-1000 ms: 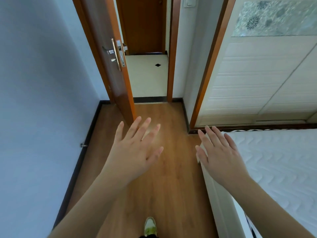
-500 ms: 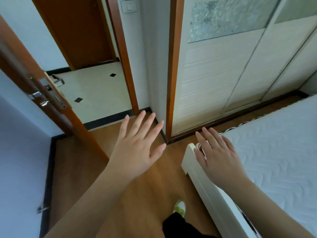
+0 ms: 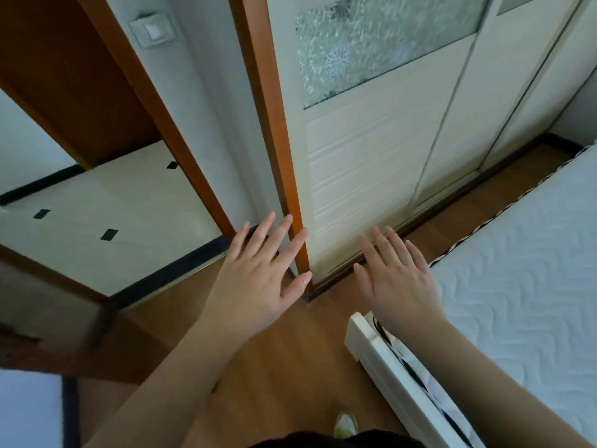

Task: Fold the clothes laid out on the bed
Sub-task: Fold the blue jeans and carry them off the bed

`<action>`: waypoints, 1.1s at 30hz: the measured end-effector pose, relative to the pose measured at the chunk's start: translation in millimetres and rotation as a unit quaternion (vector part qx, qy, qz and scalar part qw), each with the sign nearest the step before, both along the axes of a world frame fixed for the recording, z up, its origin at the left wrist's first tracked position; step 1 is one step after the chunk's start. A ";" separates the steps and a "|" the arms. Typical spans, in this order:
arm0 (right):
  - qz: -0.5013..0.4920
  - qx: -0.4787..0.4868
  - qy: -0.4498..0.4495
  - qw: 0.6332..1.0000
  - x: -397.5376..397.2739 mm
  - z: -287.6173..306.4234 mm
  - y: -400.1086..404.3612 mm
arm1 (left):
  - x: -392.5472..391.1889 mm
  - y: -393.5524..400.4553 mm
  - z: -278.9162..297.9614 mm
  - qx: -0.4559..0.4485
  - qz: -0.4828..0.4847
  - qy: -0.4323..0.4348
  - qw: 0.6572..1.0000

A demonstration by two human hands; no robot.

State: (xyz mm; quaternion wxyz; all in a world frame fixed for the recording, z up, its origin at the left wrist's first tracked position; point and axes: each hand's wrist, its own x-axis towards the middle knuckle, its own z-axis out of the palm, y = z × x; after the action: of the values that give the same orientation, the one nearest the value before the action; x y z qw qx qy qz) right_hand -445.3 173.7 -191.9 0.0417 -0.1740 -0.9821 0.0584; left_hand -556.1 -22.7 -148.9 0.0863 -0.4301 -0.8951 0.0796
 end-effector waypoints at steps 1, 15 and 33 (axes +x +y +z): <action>-0.008 0.000 0.002 1.000 -9.0 0.5 6.5 | -12.0 9.4 -0.7 0.000 -0.011 -0.005 1.000; -0.239 -0.014 0.015 0.971 -122.0 -17.1 77.0 | -192.9 160.1 -25.5 0.002 -0.215 -0.044 0.976; -0.543 -0.007 0.011 0.840 -47.8 -14.3 178.9 | -158.0 400.7 -25.1 0.003 -0.492 -0.052 0.869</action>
State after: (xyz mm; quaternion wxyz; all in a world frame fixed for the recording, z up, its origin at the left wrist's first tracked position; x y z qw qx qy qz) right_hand -493.0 352.6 -206.2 0.0760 -0.6791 -0.7293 0.0350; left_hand -714.1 377.9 -174.0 0.0687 -0.8183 -0.5707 0.0015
